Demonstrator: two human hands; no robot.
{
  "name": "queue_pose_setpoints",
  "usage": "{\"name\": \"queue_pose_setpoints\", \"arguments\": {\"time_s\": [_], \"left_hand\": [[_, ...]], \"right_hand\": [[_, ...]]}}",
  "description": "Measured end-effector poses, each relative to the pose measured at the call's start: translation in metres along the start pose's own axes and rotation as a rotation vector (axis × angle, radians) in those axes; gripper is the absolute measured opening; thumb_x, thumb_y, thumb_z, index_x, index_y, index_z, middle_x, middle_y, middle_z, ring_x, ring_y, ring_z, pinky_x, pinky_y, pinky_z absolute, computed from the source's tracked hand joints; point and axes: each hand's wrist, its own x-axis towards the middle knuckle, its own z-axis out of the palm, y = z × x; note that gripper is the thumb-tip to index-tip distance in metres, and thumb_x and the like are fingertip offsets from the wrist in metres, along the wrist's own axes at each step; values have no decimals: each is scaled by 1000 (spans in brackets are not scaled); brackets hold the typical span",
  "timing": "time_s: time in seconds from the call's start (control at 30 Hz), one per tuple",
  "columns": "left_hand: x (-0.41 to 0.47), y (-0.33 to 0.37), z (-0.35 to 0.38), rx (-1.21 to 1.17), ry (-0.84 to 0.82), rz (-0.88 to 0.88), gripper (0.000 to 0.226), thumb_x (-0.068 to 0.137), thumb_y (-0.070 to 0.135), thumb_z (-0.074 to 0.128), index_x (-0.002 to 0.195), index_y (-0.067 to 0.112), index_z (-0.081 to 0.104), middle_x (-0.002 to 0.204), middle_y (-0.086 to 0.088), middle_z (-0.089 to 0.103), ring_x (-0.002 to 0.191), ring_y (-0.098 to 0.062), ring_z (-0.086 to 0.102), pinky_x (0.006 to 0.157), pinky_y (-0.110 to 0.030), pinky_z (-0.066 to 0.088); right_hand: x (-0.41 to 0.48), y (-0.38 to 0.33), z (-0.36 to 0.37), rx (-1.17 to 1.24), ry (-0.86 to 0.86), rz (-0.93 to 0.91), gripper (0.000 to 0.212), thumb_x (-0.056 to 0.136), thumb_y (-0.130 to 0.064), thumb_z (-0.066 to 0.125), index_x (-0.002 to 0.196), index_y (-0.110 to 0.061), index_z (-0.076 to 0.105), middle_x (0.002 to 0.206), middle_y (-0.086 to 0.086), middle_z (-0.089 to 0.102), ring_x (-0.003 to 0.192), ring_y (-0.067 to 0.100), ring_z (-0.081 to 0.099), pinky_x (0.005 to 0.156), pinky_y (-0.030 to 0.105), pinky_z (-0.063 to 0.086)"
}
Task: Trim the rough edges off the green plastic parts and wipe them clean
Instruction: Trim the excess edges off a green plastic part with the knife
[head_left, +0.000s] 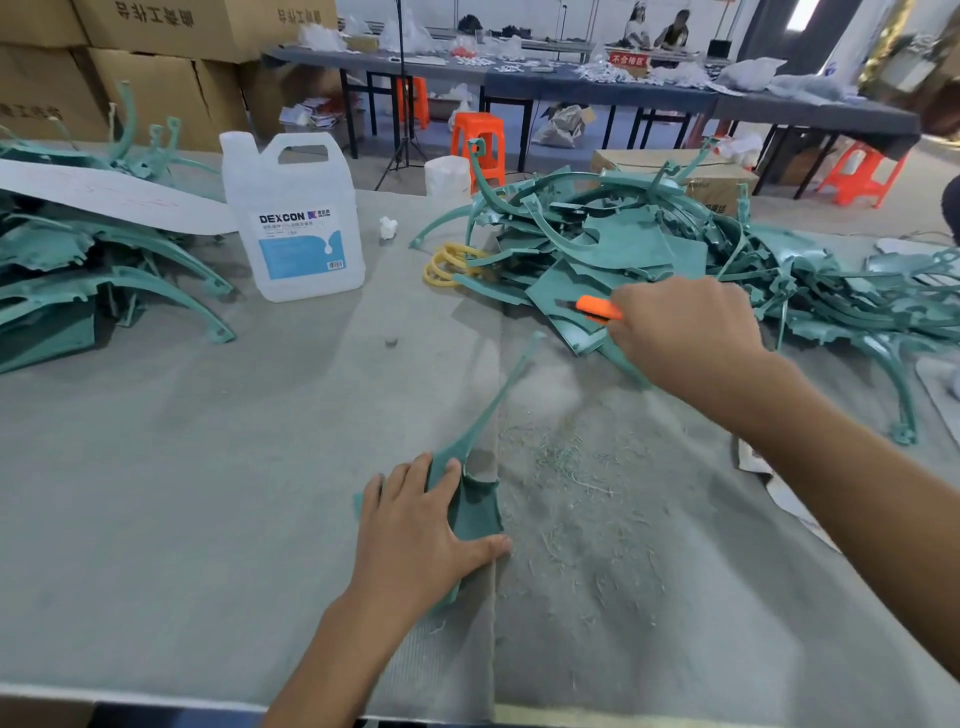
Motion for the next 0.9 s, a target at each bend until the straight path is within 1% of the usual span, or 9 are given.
{"name": "queue_pose_setpoints", "arguments": {"time_s": [0.1,0.2,0.33,0.47,0.53,0.63,0.7,0.8,0.9], "left_hand": [[0,-1,3,-19,8,-5,116,62,98,26,157,32,27,163,4,23,149,-16,18,122,-43,11],[0,-1,4,-18,-6,-14,115,63,97,27,158,33,23,164,4,20,150,-15,13,123,-42,9],[1,-1,5,-33,-26,-18,109,68,94,36,158,33,23,165,3,18,151,-13,10,123,-41,5],[1,-3,3,-48,-36,-15,108,69,93,37,159,34,21,166,4,16,151,-14,9,124,-41,3],[2,-3,3,-52,-38,-18,109,68,93,37,159,34,21,166,3,16,151,-14,9,124,-41,3],[4,-3,3,-20,-39,-21,112,66,95,34,158,34,21,166,4,16,151,-14,10,123,-41,6],[4,-3,4,-13,-27,-18,113,64,96,33,158,34,22,166,4,17,151,-15,12,123,-41,7],[4,-2,5,-8,-15,-18,118,59,98,25,158,34,25,165,4,19,151,-15,13,123,-40,8],[4,-2,5,12,-18,-21,116,60,98,29,157,34,25,165,3,18,150,-15,14,123,-40,7]], "right_hand": [[-36,-15,9,273,-55,-145,27,105,-45,38,88,-28,51,63,-7,54,46,9,48,39,25,34],[-74,-45,35,471,-200,-230,27,105,-50,38,104,-30,55,73,-7,59,58,11,57,54,29,53],[-94,-63,74,531,-291,-223,28,103,-57,37,99,-32,50,83,-7,62,72,20,62,63,37,49],[-75,-45,92,429,-153,-210,40,104,-56,28,116,-28,54,83,-6,60,65,19,61,62,40,56],[-58,-25,93,354,4,-153,45,102,-54,25,117,-25,57,77,-6,56,55,16,56,51,36,53],[-54,-16,92,295,243,-79,28,103,-45,51,111,-22,65,71,-4,53,46,15,42,40,23,30],[-62,-26,93,347,255,-53,27,101,-41,56,118,-22,65,72,-3,54,46,16,42,40,23,33],[-73,-35,96,508,228,42,39,104,-45,42,133,-24,59,83,1,59,53,22,52,45,34,47],[-75,-29,92,693,254,178,54,102,-61,21,133,-29,51,98,-3,64,63,25,56,54,33,41]]}}
